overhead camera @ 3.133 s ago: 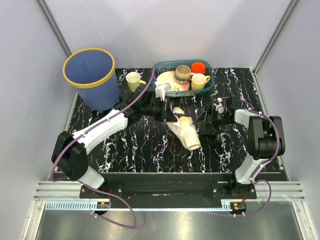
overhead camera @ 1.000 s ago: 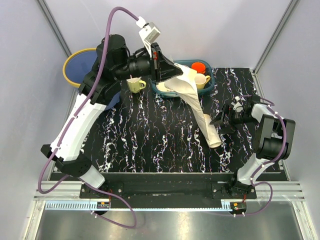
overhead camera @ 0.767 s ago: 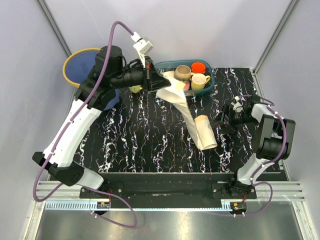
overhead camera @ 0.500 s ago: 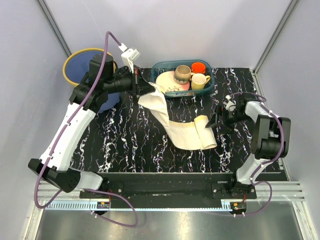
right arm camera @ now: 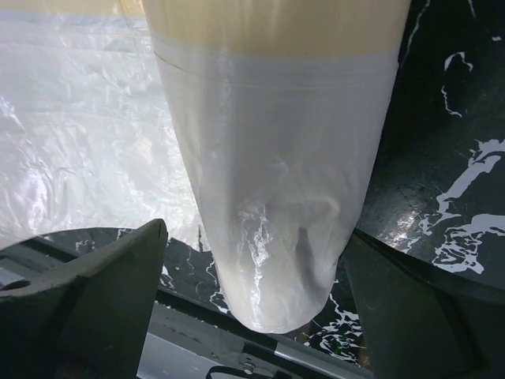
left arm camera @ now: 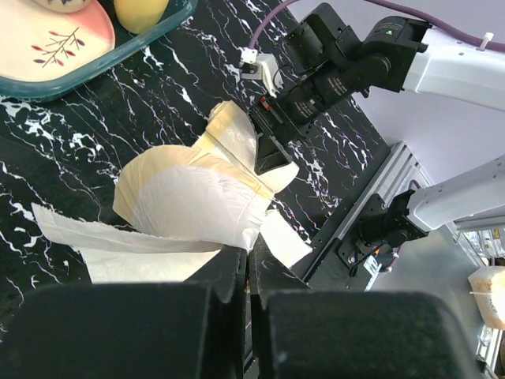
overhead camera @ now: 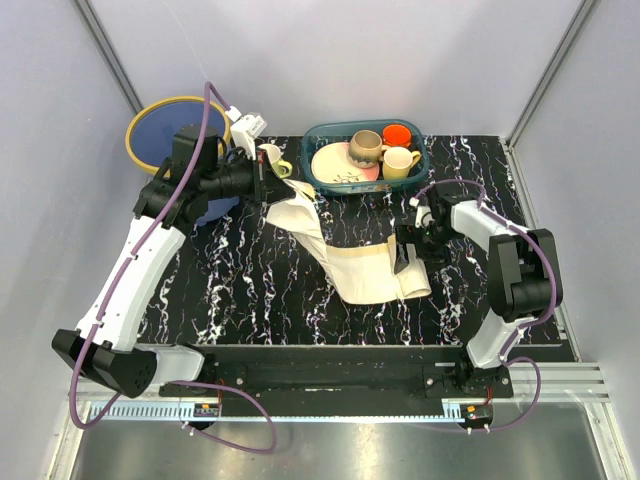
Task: Put the trash bags into the trash bin
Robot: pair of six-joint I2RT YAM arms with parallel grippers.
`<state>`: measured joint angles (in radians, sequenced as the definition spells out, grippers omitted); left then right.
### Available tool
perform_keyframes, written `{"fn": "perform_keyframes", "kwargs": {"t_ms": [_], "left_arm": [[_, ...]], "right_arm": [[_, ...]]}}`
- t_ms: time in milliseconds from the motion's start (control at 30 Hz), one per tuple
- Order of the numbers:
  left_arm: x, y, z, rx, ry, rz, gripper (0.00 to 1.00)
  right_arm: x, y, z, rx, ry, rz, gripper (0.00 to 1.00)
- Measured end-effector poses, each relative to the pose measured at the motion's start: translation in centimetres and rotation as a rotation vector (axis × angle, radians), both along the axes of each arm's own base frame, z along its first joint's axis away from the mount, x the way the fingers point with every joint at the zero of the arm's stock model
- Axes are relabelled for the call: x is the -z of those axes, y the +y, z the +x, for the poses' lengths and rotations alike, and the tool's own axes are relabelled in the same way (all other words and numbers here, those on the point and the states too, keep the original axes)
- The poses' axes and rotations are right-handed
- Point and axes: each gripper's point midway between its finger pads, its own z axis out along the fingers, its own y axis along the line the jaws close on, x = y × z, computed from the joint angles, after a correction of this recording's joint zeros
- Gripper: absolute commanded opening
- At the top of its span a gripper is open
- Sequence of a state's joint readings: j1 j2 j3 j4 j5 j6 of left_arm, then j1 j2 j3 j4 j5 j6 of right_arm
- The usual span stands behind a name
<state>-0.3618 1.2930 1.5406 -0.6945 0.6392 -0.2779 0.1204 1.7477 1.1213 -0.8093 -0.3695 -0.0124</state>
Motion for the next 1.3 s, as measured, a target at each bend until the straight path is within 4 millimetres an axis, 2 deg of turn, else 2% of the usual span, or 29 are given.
{"fn": "perform_keyframes", "kwargs": {"t_ms": [133, 433, 567, 833, 1100, 1133, 1200, 1233, 1267, 1300], "left_arm": [[0.7, 0.2, 0.0, -0.007, 0.018, 0.006, 0.00], [4.1, 0.7, -0.5, -0.019, 0.094, 0.041, 0.00], [5.6, 0.9, -0.9, -0.020, 0.131, 0.056, 0.00], [6.2, 0.9, -1.0, -0.021, 0.143, 0.061, 0.00], [6.4, 0.9, -1.0, -0.021, 0.142, 0.061, 0.00], [6.6, 0.9, -1.0, -0.021, 0.146, 0.062, 0.00], [6.8, 0.9, -1.0, -0.021, 0.150, 0.063, 0.00], [7.1, 1.0, -1.1, -0.022, 0.152, 0.065, 0.00], [7.3, 1.0, -1.1, -0.022, 0.158, 0.067, 0.00], [7.5, 1.0, -1.2, -0.022, 0.160, 0.071, 0.00]], "right_arm": [[0.3, 0.6, -0.1, -0.029, -0.011, -0.072, 0.99], [2.1, -1.2, 0.7, -0.003, 0.003, -0.203, 1.00], [2.1, -1.0, 0.9, -0.006, -0.005, -0.216, 0.99], [1.8, 1.4, 0.4, -0.040, -0.002, -0.160, 1.00], [1.5, 1.5, 1.3, -0.037, -0.032, -0.169, 0.97], [1.6, 1.4, 1.4, -0.037, -0.033, -0.175, 0.95], [2.1, 1.2, 1.4, -0.035, -0.027, -0.192, 0.79], [2.1, 1.2, 1.6, -0.031, -0.029, -0.198, 0.68], [2.2, 1.1, 1.6, -0.031, -0.031, -0.204, 0.53], [2.2, 1.1, 1.7, -0.033, -0.033, -0.208, 0.28]]}}
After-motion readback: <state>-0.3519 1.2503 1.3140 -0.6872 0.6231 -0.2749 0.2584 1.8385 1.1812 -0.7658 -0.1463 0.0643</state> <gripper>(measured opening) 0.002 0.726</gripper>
